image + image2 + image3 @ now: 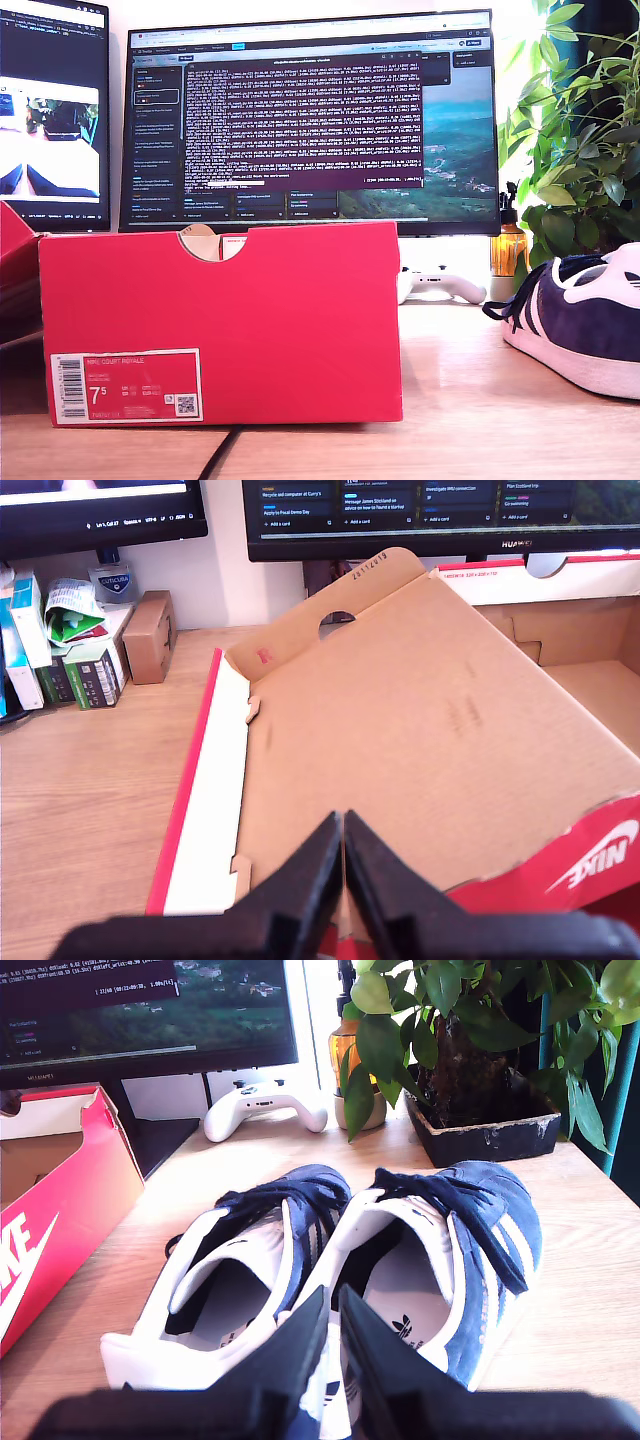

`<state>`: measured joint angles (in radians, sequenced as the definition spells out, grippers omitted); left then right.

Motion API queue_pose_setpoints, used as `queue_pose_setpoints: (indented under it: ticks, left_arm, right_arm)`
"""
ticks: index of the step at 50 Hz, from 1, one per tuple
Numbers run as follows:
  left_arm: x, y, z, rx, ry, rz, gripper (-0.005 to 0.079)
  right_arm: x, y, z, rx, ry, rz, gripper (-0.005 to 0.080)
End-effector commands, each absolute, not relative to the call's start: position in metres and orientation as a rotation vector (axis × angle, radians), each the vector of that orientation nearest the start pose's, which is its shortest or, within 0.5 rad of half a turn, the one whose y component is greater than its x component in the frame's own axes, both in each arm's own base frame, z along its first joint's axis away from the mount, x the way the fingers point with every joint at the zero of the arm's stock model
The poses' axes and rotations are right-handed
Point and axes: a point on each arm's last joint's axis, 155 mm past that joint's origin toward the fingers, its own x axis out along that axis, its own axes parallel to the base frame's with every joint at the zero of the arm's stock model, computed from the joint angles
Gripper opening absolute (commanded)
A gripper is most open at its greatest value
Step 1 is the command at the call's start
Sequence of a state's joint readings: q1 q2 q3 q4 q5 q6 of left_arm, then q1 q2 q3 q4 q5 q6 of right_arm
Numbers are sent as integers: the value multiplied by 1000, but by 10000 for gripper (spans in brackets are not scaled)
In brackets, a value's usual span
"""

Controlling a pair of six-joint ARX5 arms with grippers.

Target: Pack the blue shoes by picking the first shoe and placing it inside the red shoebox, left side, then picking and rotating the second shoe and placing it in the shoebox

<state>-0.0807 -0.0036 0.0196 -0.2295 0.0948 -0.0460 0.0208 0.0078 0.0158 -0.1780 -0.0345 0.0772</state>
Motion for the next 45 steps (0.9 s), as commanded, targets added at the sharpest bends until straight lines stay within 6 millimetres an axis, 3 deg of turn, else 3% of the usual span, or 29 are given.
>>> queue_pose_setpoints:
  ticks: [1, 32, 39, 45]
  left_arm:
    - [241, -37, 101, -51, 256, -169, -19]
    - [242, -39, 105, -68, 244, -176, -19]
    - [243, -42, 134, -84, 159, -193, -19]
    - [240, -47, 178, -117, 39, -230, -19]
  right_arm:
    - [249, 10, 125, 76, 164, 44, -13]
    - [249, 13, 128, 128, 152, 52, -13]
    - [251, 13, 144, 288, 95, 52, -13]
    - [251, 14, 179, 356, -31, 76, -13]
